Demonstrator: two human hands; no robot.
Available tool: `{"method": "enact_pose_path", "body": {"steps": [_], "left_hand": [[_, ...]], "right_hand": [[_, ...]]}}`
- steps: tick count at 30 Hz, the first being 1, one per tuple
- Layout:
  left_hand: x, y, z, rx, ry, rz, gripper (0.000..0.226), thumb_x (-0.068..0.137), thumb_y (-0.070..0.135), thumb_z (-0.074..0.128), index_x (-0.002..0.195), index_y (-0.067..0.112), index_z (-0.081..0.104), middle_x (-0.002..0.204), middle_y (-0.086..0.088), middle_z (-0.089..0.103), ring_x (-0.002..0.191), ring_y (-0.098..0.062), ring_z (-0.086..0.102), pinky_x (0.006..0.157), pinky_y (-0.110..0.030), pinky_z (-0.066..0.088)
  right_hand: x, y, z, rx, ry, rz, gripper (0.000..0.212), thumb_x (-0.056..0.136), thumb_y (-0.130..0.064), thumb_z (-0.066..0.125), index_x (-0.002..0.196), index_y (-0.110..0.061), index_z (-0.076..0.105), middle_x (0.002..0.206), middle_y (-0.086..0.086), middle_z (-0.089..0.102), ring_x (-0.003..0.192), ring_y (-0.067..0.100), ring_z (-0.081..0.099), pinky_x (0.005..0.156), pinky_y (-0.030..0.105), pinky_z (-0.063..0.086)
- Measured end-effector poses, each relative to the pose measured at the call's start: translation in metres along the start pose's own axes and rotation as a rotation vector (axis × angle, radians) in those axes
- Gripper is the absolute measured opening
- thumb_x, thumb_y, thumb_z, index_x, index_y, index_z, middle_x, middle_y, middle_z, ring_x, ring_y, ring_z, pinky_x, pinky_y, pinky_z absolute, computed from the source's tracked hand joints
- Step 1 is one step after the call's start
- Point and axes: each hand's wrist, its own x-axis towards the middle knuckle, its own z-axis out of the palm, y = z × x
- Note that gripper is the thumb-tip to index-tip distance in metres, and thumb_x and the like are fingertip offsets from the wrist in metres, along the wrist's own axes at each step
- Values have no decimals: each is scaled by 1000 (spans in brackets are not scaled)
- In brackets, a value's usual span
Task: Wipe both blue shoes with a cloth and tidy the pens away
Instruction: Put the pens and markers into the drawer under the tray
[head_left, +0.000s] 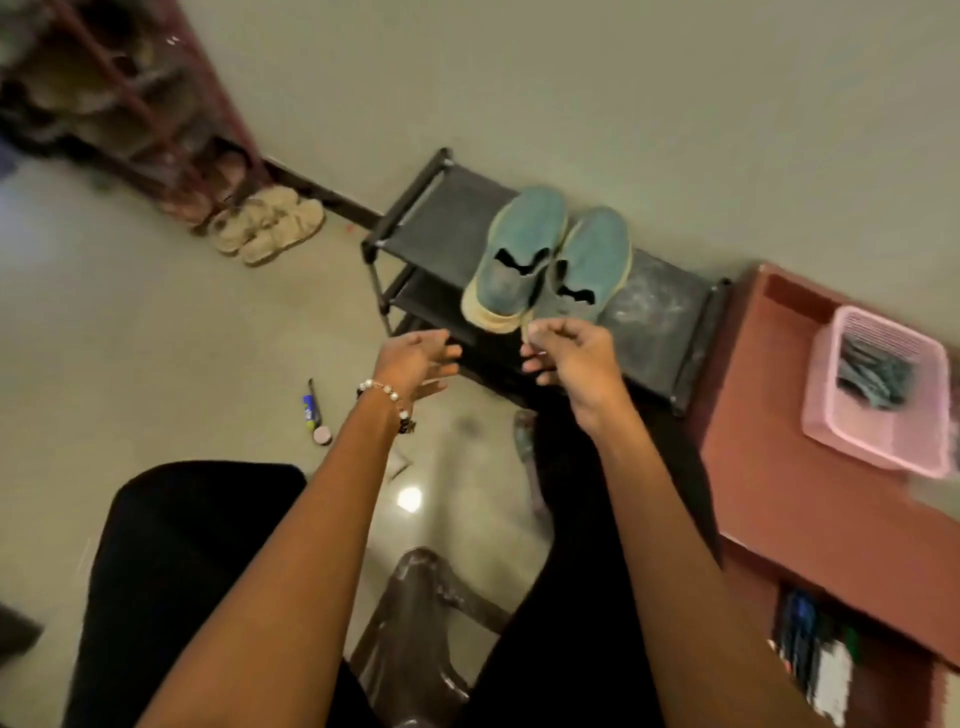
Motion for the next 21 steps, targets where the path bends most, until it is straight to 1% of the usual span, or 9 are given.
{"method": "enact_pose_path", "body": {"steps": [2,5,8,11,13,14,16,18,21], "left_hand": [[21,-21,-52,-10,124,-80,24,97,24,53,114,12,64,98,-4,71,82,-19,66,77,-32,53],[54,-59,-111,-63,269,-203,24,94,21,54,113,8,62,91,-3,70,74,-19,63,65,-28,49],[92,-100,-148,-102,377,-305,20,93,20,55,108,10,63,84,-3,68,65,-17,60,58,-26,45],[129,-142,-168,-136,423,-392,11,95,16,52,99,13,62,80,-4,66,62,-17,58,56,-25,42],[156,-171,-179,-153,428,-442,15,98,10,47,90,15,59,80,-4,64,64,-18,58,59,-27,42],[171,-185,-184,-150,438,-455,18,99,9,46,88,16,58,79,-4,63,65,-18,58,60,-28,43],[196,-209,-192,-139,458,-471,20,99,7,45,85,16,56,77,-5,62,65,-19,58,62,-29,45],[218,-231,-199,-138,479,-488,20,99,6,45,86,15,56,76,-5,62,64,-19,58,62,-30,45],[241,-262,-210,-146,505,-518,16,96,0,48,96,11,60,74,-4,60,63,-18,56,62,-29,45]], "right_hand": [[28,32,51,-118,-119,108,10,90,-13,60,81,-13,62,69,7,64,50,10,55,44,18,40],[64,90,108,-295,-251,243,8,89,-8,58,81,-10,61,68,9,63,50,13,54,45,22,40],[94,156,150,-490,-359,331,12,83,-4,59,74,-11,63,67,8,64,51,17,56,48,24,43],[119,225,176,-694,-417,399,12,82,-8,62,71,-13,62,70,10,66,55,18,59,56,31,51],[136,272,189,-820,-471,426,5,82,-12,66,79,-11,63,80,11,68,66,20,63,65,32,54],[144,294,196,-888,-491,426,8,81,-16,68,84,-11,63,87,11,67,75,22,65,70,32,53],[158,333,210,-1014,-504,413,22,82,-22,68,100,-10,62,104,11,64,93,26,62,74,28,48],[168,364,228,-1098,-492,378,39,84,-27,67,116,-10,56,117,11,59,108,27,56,77,26,42],[174,402,250,-1265,-469,334,56,83,-38,68,126,-12,44,128,9,48,119,28,46,89,37,42]]}}
